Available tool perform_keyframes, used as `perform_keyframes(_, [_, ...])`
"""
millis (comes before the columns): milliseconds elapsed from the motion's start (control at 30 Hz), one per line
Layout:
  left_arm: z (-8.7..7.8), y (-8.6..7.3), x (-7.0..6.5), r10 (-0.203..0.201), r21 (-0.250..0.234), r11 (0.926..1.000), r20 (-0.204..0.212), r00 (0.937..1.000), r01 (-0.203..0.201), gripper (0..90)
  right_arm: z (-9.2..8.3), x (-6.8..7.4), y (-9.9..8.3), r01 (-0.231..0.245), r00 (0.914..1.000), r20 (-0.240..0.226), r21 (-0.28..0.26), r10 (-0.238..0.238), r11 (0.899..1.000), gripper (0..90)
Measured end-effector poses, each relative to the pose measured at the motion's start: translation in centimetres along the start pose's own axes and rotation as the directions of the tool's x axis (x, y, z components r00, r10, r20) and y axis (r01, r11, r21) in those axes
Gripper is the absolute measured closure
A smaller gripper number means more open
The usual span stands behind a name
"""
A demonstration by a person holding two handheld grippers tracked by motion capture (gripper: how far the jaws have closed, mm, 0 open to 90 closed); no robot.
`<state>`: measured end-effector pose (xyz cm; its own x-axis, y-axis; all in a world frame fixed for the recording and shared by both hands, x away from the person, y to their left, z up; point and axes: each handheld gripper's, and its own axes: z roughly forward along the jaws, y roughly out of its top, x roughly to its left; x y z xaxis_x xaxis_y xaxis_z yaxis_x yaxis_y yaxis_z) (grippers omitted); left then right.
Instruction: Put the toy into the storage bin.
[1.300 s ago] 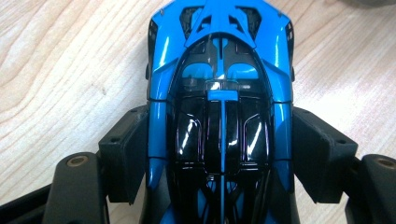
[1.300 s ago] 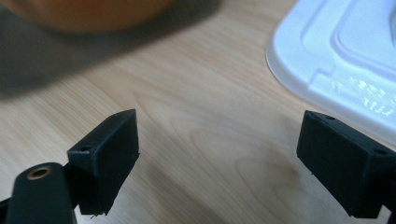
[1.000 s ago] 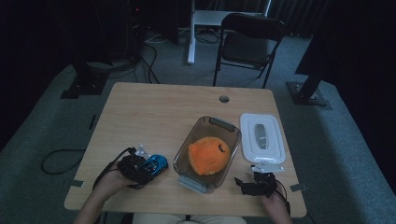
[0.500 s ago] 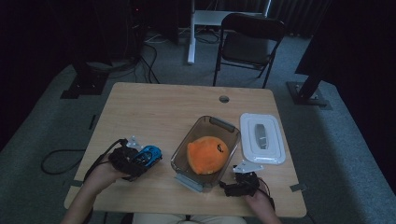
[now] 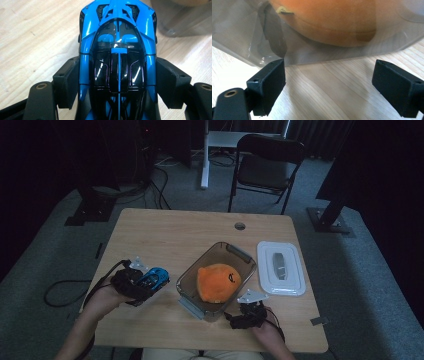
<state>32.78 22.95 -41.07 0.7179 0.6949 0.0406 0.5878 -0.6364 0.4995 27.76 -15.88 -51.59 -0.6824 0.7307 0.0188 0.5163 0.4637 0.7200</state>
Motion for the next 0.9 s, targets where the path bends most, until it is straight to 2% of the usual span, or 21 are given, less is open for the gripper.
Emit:
perform_keyframes(233, [-1.9, 1.1, 0.8, -0.001, -0.018, 0.9998, -0.025, 0.9997, 0.0, 28.9, 0.6, 0.6, 0.6, -0.01, 0.9999, 0.013, -0.002, 0.01, 1.0, 11.3])
perform_keyframes(300, [-3.3, 2.0, 1.3, -0.005, -0.041, 0.9992, -0.043, 0.9991, 0.003, 28.9, 0.9, 0.8, 0.9, -0.034, 0.9994, -0.002, -0.014, 0.034, 0.999, 10.9])
perform_keyframes(400, [-4.1, 3.0, 1.3, 0.003, -0.052, 0.9986, -0.061, 0.9981, -0.007, 28.9, 1.3, 1.0, 0.9, -0.007, 0.9989, 0.047, 0.007, 0.007, 1.0, 10.9])
perform_keyframes(467, [-4.5, 3.7, 1.2, 0.013, -0.057, 0.9982, -0.064, 0.9979, -0.017, 28.9, 1.4, 1.0, 0.8, -0.008, 0.9987, 0.051, 0.003, 0.008, 1.0, 10.9])
perform_keyframes(567, [-4.8, 4.6, 0.9, 0.027, -0.065, 0.9974, -0.06, 0.9978, -0.031, 28.9, 1.4, 0.6, 0.3, 0.008, 0.9973, 0.073, 0.025, -0.01, 1.0, 10.7])
perform_keyframes(733, [-4.8, 6.3, 0.1, 0.05, -0.079, 0.9954, -0.046, 0.9977, -0.054, 28.9, 0.7, -0.2, -0.4, 0.01, 0.9956, 0.093, 0.008, -0.01, 1.0, 10.7])
perform_keyframes(800, [-4.6, 7.0, -0.2, 0.063, -0.078, 0.9947, -0.039, 0.9972, -0.066, 28.9, 0.5, -0.6, -0.8, -0.008, 0.9957, 0.092, 0.002, 0.008, 1.0, 10.7])
perform_keyframes(900, [-4.3, 7.9, -0.6, 0.067, -0.087, 0.9938, -0.024, 0.9974, -0.069, 28.9, 0.3, -1.0, -1.2, -0.006, 0.9958, 0.091, -0.013, 0.007, 1.0, 10.7])
